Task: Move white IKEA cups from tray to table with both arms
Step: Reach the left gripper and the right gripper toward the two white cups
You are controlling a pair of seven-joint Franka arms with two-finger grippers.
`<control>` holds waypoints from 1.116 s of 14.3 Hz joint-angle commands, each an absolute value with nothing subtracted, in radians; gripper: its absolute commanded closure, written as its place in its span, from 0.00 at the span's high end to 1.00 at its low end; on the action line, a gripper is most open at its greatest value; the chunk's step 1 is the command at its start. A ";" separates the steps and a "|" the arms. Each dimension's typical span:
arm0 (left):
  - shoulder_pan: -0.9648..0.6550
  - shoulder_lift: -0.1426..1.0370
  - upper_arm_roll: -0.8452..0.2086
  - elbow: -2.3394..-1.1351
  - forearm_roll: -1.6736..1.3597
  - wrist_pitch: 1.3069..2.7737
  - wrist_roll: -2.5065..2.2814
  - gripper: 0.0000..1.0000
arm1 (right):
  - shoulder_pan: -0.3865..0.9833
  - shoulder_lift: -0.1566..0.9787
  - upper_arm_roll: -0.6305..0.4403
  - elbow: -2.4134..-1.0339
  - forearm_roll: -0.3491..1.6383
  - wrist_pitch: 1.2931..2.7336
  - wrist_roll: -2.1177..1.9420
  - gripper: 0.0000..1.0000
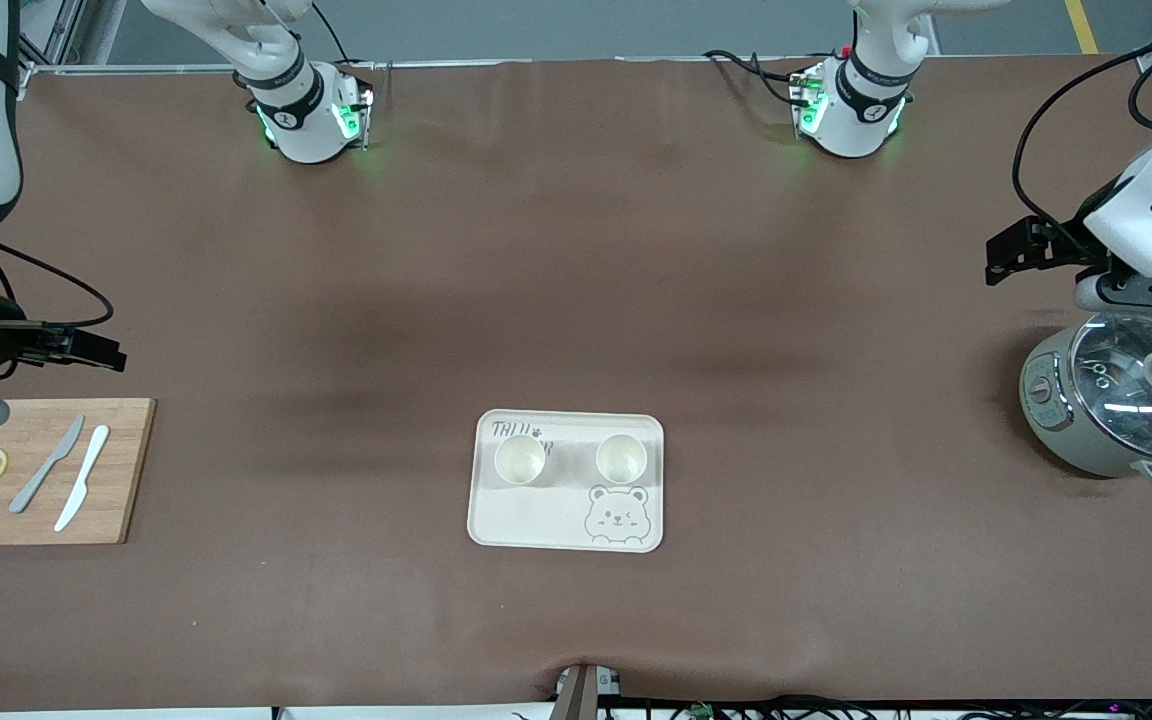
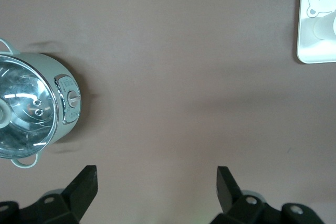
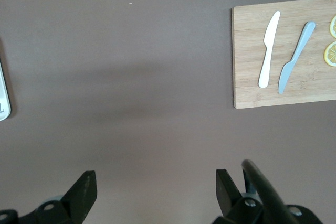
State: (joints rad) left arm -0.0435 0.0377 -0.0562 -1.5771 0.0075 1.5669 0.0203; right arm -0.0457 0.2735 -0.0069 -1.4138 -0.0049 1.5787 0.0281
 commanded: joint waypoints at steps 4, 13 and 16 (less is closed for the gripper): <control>-0.047 0.066 -0.066 -1.554 -0.009 1.552 0.060 1.00 | -0.051 0.273 0.000 -1.420 -0.014 1.586 0.021 1.00; -0.242 0.411 -0.083 -1.240 -0.005 1.617 -0.199 1.00 | -0.023 0.273 0.005 -1.427 0.003 1.605 0.035 1.00; -0.299 0.507 -0.081 -1.177 -0.005 1.654 -0.284 1.00 | -0.005 0.273 0.005 -1.427 0.037 1.618 0.066 1.00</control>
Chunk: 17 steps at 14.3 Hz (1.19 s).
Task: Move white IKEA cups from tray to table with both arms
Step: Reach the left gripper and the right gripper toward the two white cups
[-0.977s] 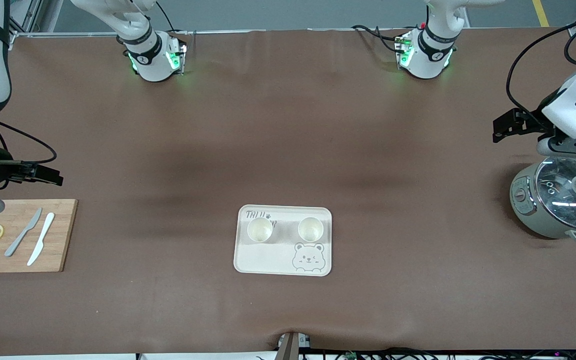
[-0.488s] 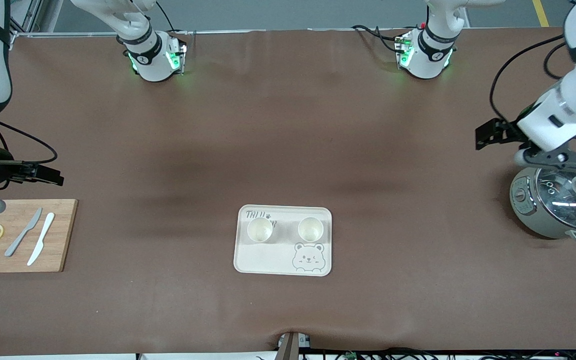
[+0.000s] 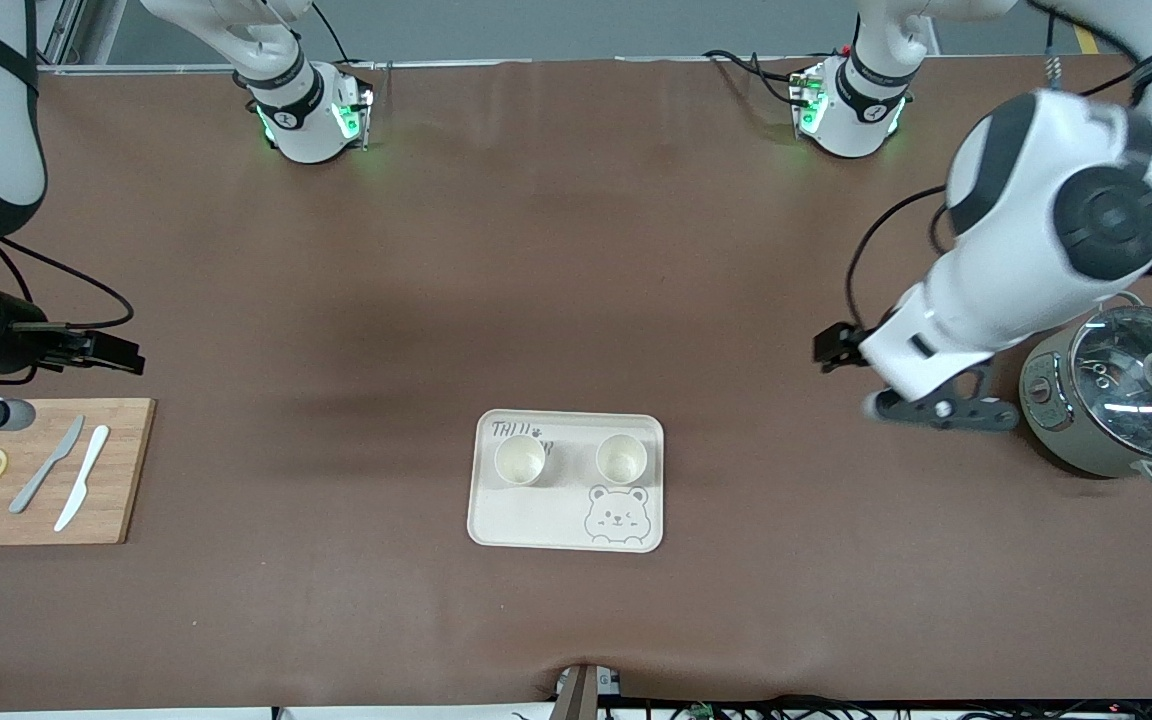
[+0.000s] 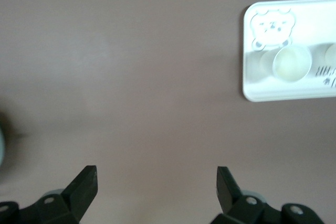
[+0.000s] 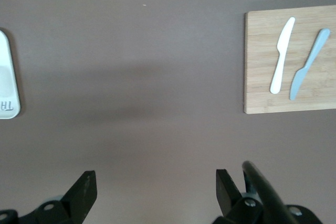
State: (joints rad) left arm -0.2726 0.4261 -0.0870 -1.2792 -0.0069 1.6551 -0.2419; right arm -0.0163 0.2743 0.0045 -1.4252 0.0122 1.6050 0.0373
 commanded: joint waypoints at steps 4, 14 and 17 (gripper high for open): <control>-0.382 0.629 -0.074 -1.080 -0.005 1.686 -0.397 1.00 | 0.072 0.273 0.005 -1.424 0.049 1.635 0.187 1.00; -0.485 0.822 -0.057 -1.101 -0.002 1.972 -0.511 1.00 | 0.176 0.337 0.005 -1.419 0.156 1.749 0.345 1.00; -0.500 0.896 -0.055 -1.101 0.000 2.066 -0.525 1.00 | 0.221 0.370 0.005 -1.417 0.155 1.813 0.420 1.00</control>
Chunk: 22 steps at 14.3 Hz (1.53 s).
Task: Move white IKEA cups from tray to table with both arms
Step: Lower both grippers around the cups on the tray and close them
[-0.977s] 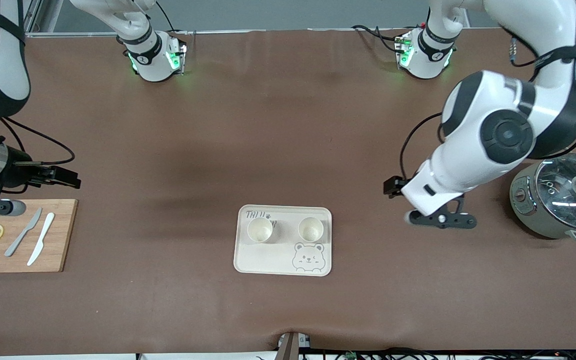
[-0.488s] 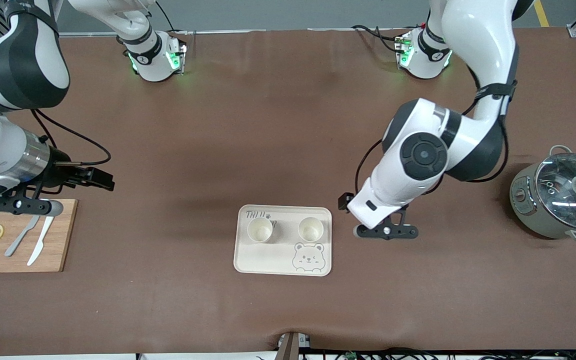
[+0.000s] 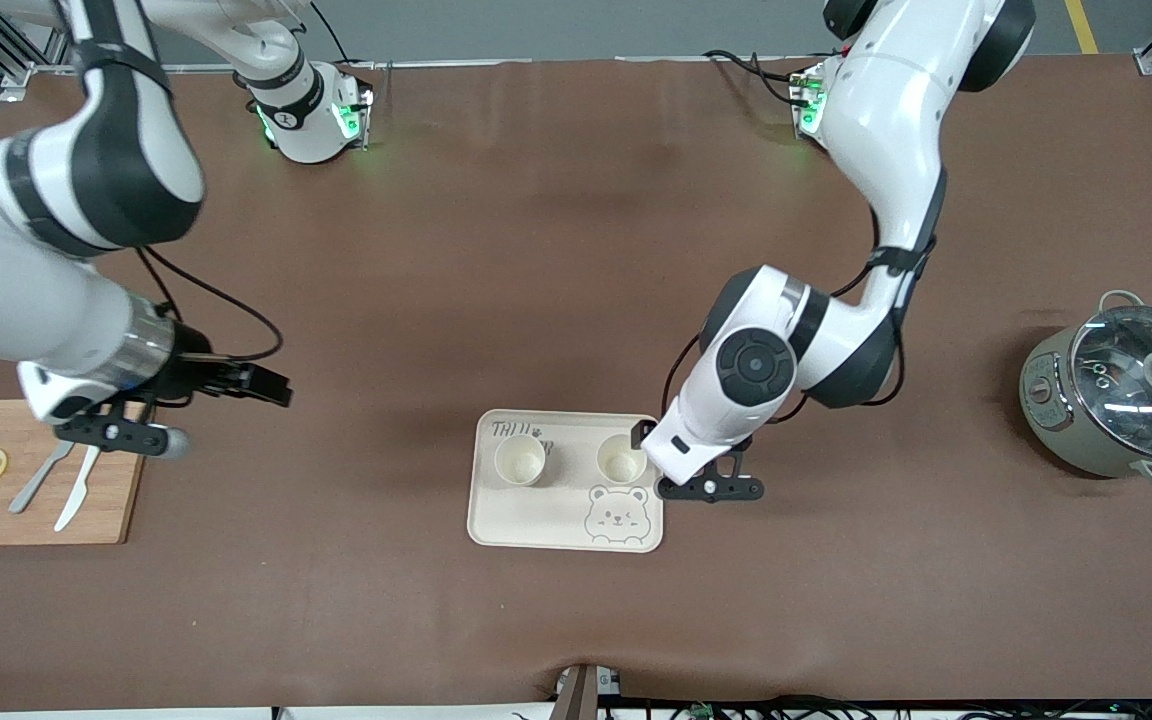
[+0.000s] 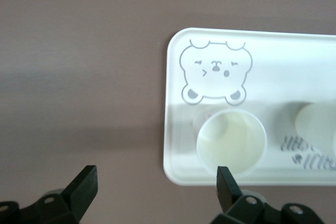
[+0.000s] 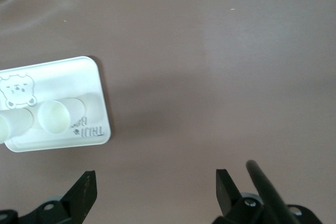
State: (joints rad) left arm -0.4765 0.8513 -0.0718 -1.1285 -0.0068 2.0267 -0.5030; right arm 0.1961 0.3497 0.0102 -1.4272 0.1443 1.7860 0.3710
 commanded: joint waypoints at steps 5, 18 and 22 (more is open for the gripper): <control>-0.543 0.936 -0.012 -1.101 0.000 2.135 -0.560 1.00 | 0.287 0.411 0.003 -1.414 0.153 1.887 0.508 1.00; -0.591 0.977 0.008 -1.104 0.041 2.214 -0.734 0.50 | 0.449 0.635 0.000 -1.322 0.089 2.092 0.724 1.00; -0.624 0.986 0.008 -1.112 0.086 2.261 -0.837 0.00 | 0.480 0.696 0.000 -1.322 0.061 2.152 0.723 1.00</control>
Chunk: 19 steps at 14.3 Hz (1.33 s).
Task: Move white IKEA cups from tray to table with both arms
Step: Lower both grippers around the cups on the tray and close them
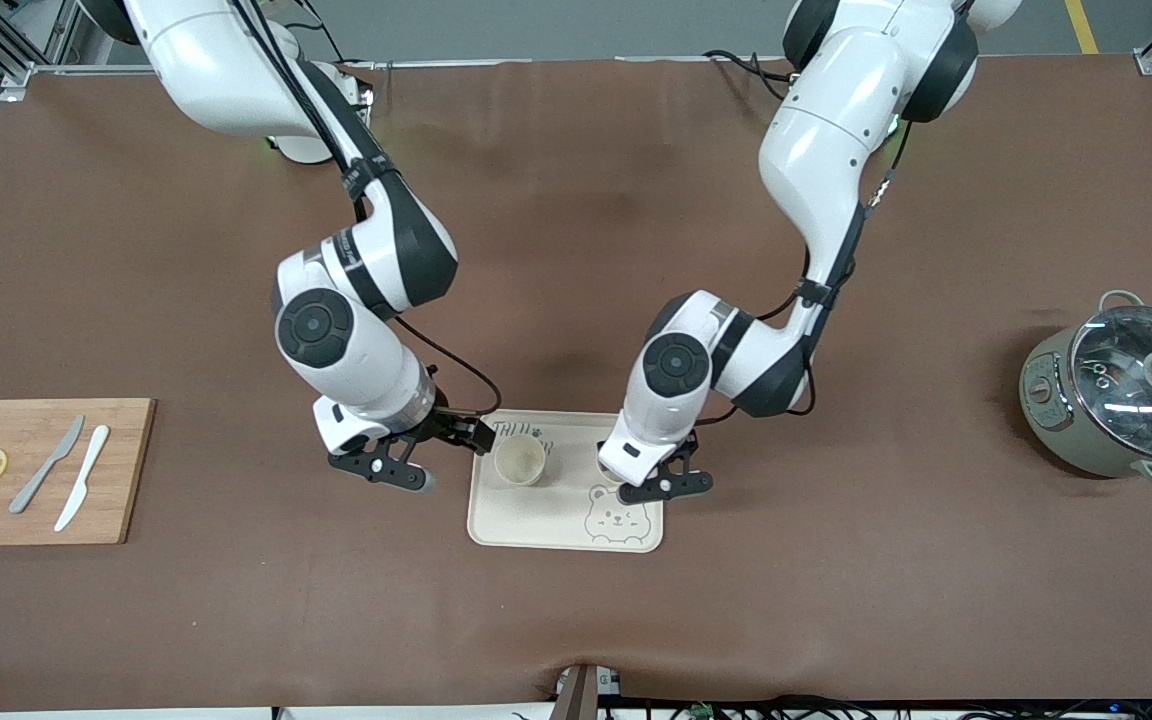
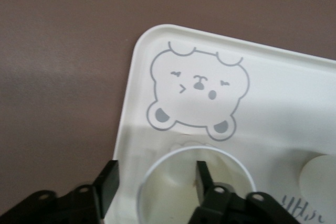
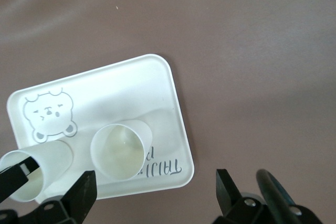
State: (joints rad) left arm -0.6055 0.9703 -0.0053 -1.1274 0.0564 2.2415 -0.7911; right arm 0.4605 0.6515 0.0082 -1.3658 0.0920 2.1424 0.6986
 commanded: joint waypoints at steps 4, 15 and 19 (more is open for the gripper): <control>-0.621 0.986 0.008 -1.112 0.086 2.261 -0.839 0.00 | 0.498 0.744 0.000 -1.322 0.060 2.207 0.723 1.00; -0.551 0.709 -0.005 -1.337 0.074 2.069 -0.738 0.00 | 0.517 0.813 0.000 -1.322 0.044 2.286 0.724 1.00; -0.419 0.406 -0.061 -1.728 0.055 2.146 -0.553 0.00 | 0.526 0.836 0.000 -1.324 0.032 2.322 0.724 1.00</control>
State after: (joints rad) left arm -0.5061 0.6360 -0.0111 -1.4220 0.0642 2.0757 -0.6461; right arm 0.5104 0.8079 0.0078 -1.3535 0.0535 2.3106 0.6997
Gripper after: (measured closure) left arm 0.965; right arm 0.000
